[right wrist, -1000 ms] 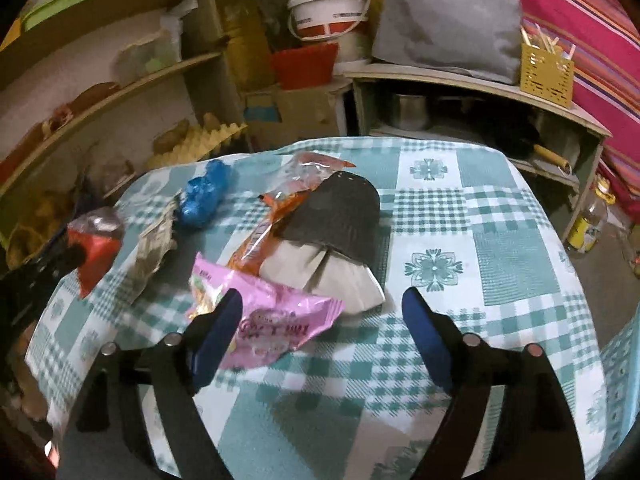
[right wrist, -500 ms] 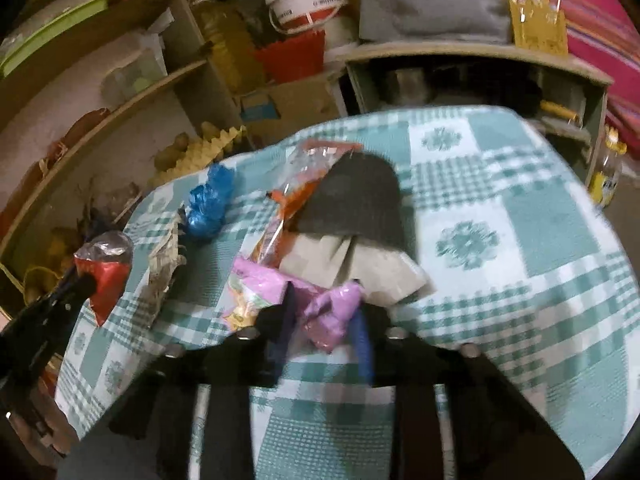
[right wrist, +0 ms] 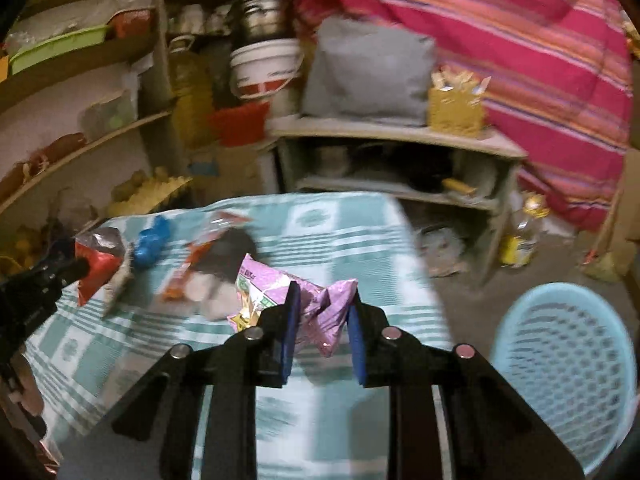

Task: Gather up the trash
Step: 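Carry the red wrapper and pink bag over the blue basket with both tools, then open both tools to drop the wrapper and bag into the basket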

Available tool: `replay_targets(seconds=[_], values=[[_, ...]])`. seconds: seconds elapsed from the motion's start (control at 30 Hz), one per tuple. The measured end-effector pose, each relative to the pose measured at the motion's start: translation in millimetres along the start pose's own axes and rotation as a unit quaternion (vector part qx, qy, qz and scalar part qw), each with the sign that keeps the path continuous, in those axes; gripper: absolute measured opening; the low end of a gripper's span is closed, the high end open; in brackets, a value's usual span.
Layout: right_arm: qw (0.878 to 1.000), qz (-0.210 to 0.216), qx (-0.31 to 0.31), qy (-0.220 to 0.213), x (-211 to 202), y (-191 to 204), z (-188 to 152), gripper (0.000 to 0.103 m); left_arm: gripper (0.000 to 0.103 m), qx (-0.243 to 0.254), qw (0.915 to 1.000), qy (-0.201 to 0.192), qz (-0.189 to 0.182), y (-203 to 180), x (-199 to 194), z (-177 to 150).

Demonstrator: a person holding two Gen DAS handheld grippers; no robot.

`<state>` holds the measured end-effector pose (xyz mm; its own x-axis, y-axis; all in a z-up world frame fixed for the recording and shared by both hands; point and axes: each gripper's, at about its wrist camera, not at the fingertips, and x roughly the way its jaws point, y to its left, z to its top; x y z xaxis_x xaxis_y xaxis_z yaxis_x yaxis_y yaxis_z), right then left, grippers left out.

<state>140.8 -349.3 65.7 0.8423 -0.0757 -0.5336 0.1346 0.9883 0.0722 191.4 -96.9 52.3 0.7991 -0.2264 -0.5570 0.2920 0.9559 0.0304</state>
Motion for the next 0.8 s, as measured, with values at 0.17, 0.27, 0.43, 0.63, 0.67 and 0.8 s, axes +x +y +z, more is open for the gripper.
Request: replay_targets(seconds=[0.17,0.27,0.43,0.63,0.67,0.8], values=[[0.998,-0.060,0.013,-0.022,-41,-69,0,0.023,0.005,0.027,0.9982,-0.018,-0.050,-66,-5,17],[0.995,-0.089,0.036,-0.025,-62,-119,-6,0.023,0.005,0.061,0.9953,-0.026,-0.071,-115,-7,23],[0.989,-0.131,0.064,-0.019,-82,-184,-22,0.023,0.005,0.096,0.9871,-0.026,-0.126,-202,-3,27],[0.984,-0.148,0.096,-0.007,-91,-234,-41,0.023,0.005,0.138,0.9743,-0.014,-0.177,-297,10,15],[0.984,-0.150,0.099,-0.004,-90,-238,-44,0.023,0.005,0.144,0.9723,-0.010,-0.184,-309,12,13],[0.982,-0.155,0.107,0.008,-85,-253,-50,0.023,0.005,0.162,0.9657,0.003,-0.203,-344,20,3]])
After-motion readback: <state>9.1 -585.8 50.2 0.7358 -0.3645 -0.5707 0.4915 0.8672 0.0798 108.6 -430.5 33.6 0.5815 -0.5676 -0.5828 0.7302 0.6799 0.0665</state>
